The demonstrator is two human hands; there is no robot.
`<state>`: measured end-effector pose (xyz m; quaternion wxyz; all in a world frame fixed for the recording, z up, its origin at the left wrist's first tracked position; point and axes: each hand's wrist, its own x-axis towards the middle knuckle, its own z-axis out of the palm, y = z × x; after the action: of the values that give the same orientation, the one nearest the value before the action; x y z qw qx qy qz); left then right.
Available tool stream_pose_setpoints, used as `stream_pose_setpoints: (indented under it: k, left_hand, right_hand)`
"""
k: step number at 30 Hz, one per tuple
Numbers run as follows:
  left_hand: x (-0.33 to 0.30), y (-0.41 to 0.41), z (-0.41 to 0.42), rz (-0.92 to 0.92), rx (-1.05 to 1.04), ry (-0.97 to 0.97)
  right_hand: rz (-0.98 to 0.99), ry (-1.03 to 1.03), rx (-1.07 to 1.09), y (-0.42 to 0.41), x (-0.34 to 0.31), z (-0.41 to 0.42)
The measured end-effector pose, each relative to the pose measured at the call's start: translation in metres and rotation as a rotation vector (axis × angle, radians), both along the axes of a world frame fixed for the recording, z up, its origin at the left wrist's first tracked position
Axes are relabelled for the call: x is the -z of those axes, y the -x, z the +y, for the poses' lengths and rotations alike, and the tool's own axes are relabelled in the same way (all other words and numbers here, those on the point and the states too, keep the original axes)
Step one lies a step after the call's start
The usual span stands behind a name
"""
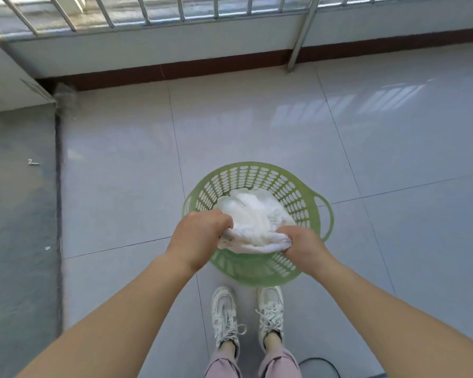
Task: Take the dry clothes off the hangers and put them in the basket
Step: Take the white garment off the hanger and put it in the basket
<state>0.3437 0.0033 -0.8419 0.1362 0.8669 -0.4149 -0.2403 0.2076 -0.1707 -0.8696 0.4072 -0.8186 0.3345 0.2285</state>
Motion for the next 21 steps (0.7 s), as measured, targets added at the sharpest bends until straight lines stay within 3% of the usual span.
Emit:
stream_pose_setpoints:
  k: [8,17,21]
  left_hand:
    - [0.091,0.035,0.013,0.251,0.033,-0.243]
    - [0.144,-0.022,-0.050,0.229,-0.117,-0.139]
    - [0.190,-0.049,-0.083,0.163,-0.105,-0.164]
  right_hand:
    - [0.270,-0.170,-0.319,0.025,0.081,0.017]
    - [0.225,-0.227,-0.003,-0.023,0.126,-0.039]
    - [0.185,-0.163,-0.010,-0.056,0.160,-0.062]
